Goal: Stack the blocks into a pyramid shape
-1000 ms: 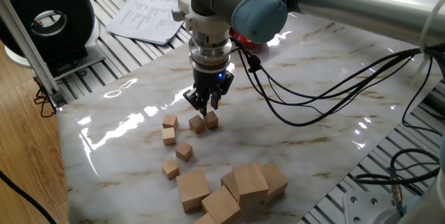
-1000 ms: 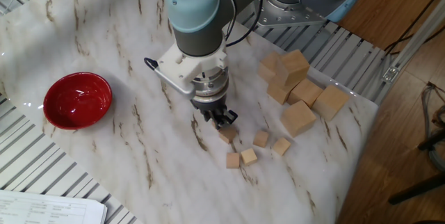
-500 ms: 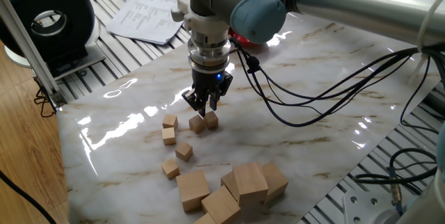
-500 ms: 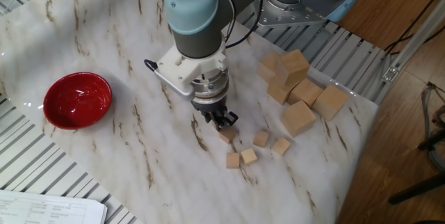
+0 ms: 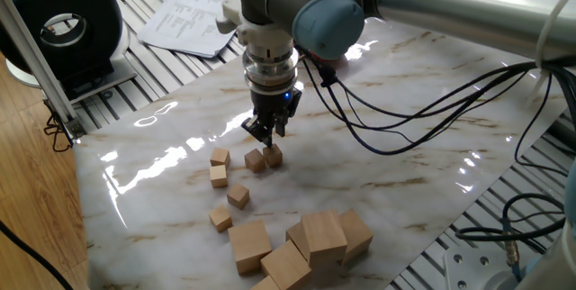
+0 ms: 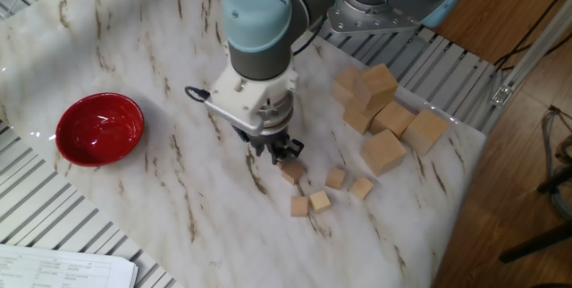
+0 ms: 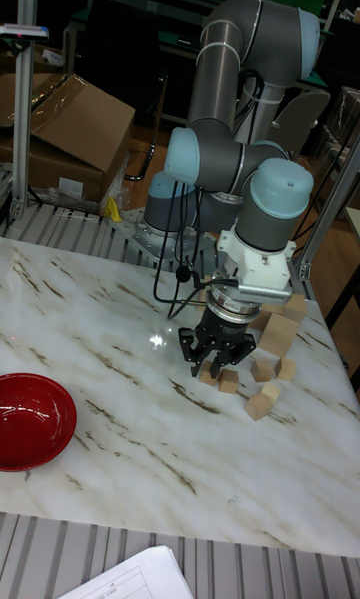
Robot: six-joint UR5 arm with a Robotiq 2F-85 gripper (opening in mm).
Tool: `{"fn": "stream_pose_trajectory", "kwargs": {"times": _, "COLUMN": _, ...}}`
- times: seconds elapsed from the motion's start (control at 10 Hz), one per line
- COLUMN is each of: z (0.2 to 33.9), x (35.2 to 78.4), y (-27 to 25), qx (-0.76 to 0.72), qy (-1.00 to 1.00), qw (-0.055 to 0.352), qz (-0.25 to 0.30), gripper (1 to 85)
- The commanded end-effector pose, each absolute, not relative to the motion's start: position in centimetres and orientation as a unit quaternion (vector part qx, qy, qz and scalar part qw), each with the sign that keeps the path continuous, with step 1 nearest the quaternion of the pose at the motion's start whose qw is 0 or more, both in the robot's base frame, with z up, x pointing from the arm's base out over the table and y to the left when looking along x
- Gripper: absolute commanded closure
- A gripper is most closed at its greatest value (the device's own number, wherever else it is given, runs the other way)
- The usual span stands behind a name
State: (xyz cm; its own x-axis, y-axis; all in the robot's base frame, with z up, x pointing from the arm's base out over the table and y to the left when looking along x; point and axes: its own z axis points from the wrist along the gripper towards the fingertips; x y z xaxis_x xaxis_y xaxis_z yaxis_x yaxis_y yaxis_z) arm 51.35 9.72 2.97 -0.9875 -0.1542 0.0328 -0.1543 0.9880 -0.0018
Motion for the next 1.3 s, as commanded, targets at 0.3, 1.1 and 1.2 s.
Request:
{"fn": "stream_pose_trajectory", "kwargs": {"times": 0.3, "z": 3.6, "x": 53.0, "y": 10.3, "qx": 0.227, "qy": -0.974, "qw": -0.004, "qz": 0.023, "gripper": 49.7}}
{"fn": "stream_pose_trajectory", "kwargs": {"times": 1.1, "z": 4.4, "x": 52.2, "y": 11.2, "qx": 0.394, "qy": -0.918, "qw": 0.007, "qz": 0.044, "gripper": 48.3}}
{"fn": "stream_pose_trajectory", "kwargs": {"times": 1.2, "z": 4.5, "x": 52.2, "y": 10.7, "qx": 0.425, "qy": -0.904, "qw": 0.013, "qz": 0.051, "gripper": 48.3}}
